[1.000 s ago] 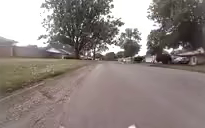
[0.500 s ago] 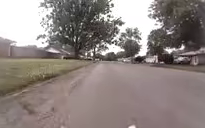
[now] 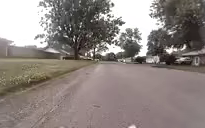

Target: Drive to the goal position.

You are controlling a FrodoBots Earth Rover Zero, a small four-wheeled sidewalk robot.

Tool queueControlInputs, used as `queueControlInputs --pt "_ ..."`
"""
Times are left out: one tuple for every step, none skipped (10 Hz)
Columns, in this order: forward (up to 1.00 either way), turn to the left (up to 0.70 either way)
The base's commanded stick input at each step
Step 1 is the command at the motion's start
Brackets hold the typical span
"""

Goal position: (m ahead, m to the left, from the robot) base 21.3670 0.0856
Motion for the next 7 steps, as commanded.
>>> queueControlInputs --pt "1.0 0.0" --pt "1.0 0.0" --pt "1.0 0.0" --pt "1.0 0.0" --pt "1.0 0.0" --pt "1.0 0.0" --pt "1.0 0.0"
